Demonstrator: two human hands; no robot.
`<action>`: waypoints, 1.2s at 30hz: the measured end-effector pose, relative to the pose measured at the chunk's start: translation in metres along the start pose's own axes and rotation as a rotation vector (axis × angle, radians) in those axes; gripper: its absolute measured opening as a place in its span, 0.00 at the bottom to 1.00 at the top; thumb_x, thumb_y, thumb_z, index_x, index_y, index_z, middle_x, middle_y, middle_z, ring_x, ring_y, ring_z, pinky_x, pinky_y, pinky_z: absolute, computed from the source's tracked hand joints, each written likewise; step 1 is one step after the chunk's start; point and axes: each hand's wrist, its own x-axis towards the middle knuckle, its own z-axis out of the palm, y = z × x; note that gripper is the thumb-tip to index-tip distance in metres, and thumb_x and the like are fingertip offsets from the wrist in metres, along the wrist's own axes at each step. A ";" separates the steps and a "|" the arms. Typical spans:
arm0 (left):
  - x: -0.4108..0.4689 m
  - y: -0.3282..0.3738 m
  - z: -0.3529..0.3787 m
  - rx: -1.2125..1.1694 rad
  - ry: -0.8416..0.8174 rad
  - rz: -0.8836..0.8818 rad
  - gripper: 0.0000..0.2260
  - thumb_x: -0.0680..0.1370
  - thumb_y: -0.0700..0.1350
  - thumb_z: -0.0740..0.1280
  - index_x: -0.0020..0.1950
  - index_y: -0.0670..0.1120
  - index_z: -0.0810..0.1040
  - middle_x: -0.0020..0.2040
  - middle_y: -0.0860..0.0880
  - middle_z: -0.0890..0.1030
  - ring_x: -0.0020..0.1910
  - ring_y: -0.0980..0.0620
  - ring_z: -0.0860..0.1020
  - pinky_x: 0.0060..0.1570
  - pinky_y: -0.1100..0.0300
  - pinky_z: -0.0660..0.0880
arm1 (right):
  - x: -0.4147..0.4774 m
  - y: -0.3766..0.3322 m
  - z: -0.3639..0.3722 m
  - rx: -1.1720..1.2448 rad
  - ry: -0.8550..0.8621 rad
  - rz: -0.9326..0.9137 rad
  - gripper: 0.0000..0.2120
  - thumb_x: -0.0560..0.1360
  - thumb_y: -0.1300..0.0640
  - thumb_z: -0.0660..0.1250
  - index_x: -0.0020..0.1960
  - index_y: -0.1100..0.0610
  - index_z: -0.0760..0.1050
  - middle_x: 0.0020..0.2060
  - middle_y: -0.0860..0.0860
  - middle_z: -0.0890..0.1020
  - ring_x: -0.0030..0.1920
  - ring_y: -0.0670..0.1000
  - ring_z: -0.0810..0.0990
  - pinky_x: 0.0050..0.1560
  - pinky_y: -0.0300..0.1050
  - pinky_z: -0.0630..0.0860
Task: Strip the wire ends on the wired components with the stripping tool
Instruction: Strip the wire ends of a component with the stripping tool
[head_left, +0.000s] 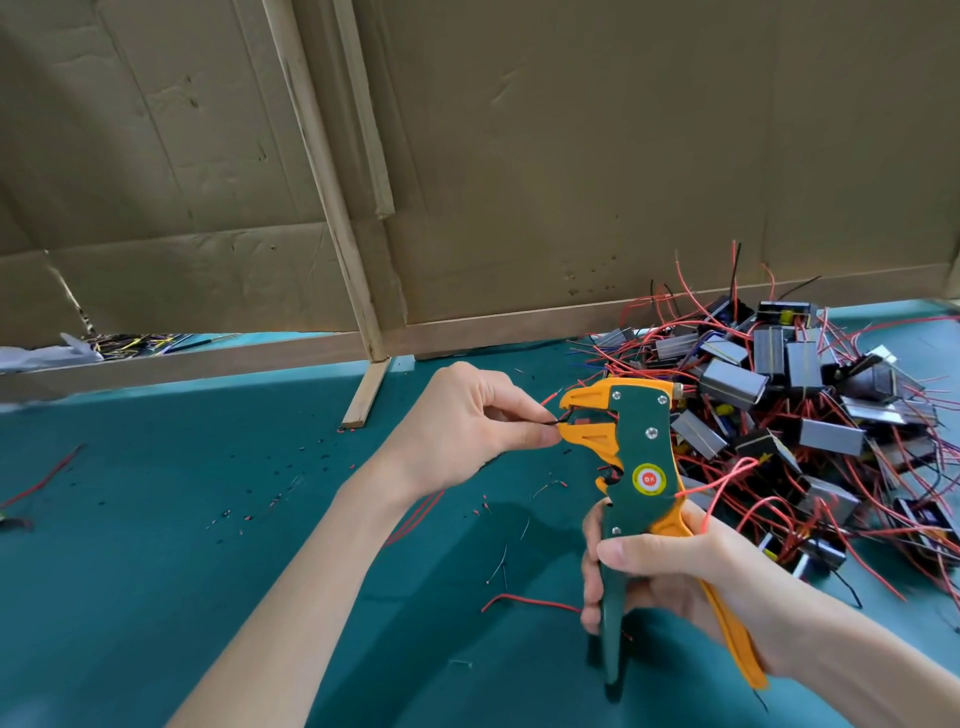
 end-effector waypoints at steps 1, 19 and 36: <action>0.000 0.001 -0.001 0.016 -0.005 0.004 0.08 0.68 0.42 0.77 0.37 0.55 0.84 0.29 0.60 0.77 0.28 0.64 0.71 0.32 0.75 0.64 | 0.000 0.000 0.000 -0.015 0.000 0.003 0.10 0.61 0.56 0.75 0.38 0.61 0.79 0.33 0.66 0.78 0.34 0.64 0.80 0.39 0.55 0.80; 0.025 0.001 -0.014 0.056 0.326 0.068 0.03 0.70 0.43 0.76 0.41 0.51 0.85 0.35 0.54 0.81 0.31 0.62 0.73 0.36 0.69 0.67 | 0.001 0.003 0.005 0.019 0.129 0.063 0.16 0.62 0.64 0.70 0.49 0.67 0.76 0.34 0.66 0.80 0.35 0.64 0.81 0.41 0.56 0.81; 0.148 0.116 0.091 -0.473 -0.303 -0.142 0.22 0.83 0.40 0.56 0.74 0.33 0.54 0.58 0.36 0.71 0.60 0.43 0.71 0.61 0.55 0.67 | -0.024 -0.020 0.014 -1.149 0.373 -0.037 0.11 0.76 0.34 0.55 0.51 0.39 0.60 0.41 0.42 0.72 0.43 0.41 0.71 0.43 0.38 0.67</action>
